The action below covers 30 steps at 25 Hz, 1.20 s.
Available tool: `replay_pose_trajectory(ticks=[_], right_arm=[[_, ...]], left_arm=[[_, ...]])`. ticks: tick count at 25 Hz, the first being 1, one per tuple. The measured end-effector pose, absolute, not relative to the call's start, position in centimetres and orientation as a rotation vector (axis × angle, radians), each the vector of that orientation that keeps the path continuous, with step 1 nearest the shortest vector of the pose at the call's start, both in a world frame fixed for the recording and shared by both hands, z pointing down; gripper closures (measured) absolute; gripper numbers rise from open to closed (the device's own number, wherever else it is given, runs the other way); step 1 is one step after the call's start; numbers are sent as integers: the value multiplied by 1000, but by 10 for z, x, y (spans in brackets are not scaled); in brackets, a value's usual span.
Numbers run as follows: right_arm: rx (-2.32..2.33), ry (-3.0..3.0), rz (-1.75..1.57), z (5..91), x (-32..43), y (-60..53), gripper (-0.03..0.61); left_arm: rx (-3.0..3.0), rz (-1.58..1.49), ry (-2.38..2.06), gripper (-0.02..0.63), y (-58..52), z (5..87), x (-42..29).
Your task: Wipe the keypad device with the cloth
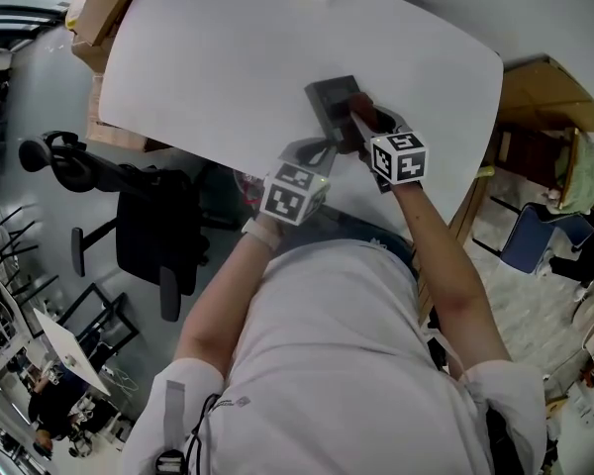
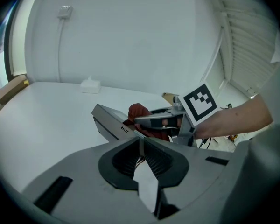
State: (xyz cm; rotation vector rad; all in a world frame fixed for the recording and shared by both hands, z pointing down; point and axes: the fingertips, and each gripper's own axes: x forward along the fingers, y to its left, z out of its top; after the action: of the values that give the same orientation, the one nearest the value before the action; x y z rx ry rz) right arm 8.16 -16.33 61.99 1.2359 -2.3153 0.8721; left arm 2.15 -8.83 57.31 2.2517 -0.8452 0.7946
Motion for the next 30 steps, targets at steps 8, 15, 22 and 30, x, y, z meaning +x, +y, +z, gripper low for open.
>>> replay_pose_trajectory(ticks=[8, 15, 22, 30], right_arm=[[1230, -2297, 965, 632, 93, -170, 453], [1190, -2280, 991, 634, 84, -142, 454], [1149, -2243, 1005, 634, 79, -112, 454], [1121, -2415, 980, 575, 42, -145, 454]], left_arm=[[2236, 779, -859, 601, -90, 576, 19], [2232, 777, -869, 601, -79, 579, 8], [2235, 800, -872, 601, -57, 580, -2], [2244, 744, -920, 601, -62, 571, -5]])
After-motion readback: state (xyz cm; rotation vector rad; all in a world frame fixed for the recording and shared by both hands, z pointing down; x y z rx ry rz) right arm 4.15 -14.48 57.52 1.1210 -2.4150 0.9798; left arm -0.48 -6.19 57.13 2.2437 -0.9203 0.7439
